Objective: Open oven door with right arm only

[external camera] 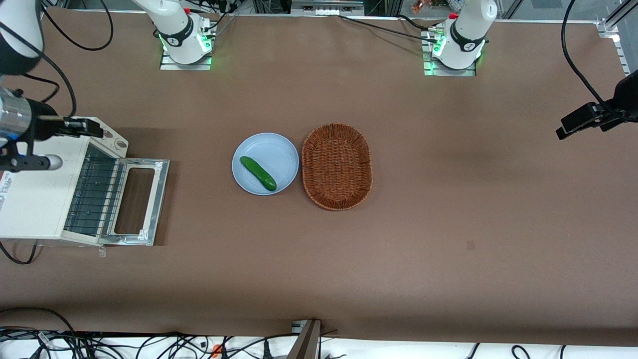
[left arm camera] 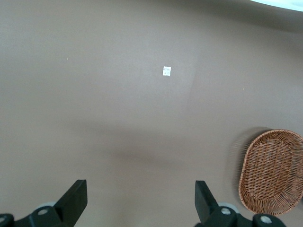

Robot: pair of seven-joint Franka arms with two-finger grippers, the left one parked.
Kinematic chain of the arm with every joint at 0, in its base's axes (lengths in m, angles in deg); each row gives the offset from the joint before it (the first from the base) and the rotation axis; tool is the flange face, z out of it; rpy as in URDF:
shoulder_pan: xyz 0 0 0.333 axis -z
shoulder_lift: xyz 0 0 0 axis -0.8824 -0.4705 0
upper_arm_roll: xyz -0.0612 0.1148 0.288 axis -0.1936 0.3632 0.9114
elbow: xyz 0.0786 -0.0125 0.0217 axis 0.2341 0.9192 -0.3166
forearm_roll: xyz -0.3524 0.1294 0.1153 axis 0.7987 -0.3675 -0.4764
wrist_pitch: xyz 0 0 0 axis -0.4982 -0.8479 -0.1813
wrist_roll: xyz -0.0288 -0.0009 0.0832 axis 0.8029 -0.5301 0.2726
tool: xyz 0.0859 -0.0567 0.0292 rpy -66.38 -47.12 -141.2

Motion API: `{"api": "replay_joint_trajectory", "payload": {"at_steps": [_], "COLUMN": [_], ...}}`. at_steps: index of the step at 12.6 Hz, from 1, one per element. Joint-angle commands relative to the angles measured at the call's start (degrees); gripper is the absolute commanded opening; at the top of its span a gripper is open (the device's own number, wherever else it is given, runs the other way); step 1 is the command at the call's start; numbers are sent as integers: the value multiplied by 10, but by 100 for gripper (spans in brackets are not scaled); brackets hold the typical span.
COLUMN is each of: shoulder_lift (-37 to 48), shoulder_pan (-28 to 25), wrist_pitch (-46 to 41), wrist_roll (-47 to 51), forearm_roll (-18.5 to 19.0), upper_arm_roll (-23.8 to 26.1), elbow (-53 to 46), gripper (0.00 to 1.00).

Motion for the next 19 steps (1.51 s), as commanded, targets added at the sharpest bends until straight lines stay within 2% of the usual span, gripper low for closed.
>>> {"api": "replay_joint_trajectory", "payload": {"at_steps": [1, 5, 10, 14, 19], "shoulder_lift": [52, 100, 187, 187, 146], "shoulder_pan": [0, -1, -1, 0, 0], "wrist_pitch": [-12, -41, 42, 47, 69], "wrist_roll": [-11, -4, -4, -5, -4], "forearm_roll": [-3, -4, -2, -3, -6], "upper_arm_roll": [-18, -34, -33, -33, -33], "elbow": [16, 44, 176, 170, 122], "gripper": [100, 100, 100, 100, 100]}}
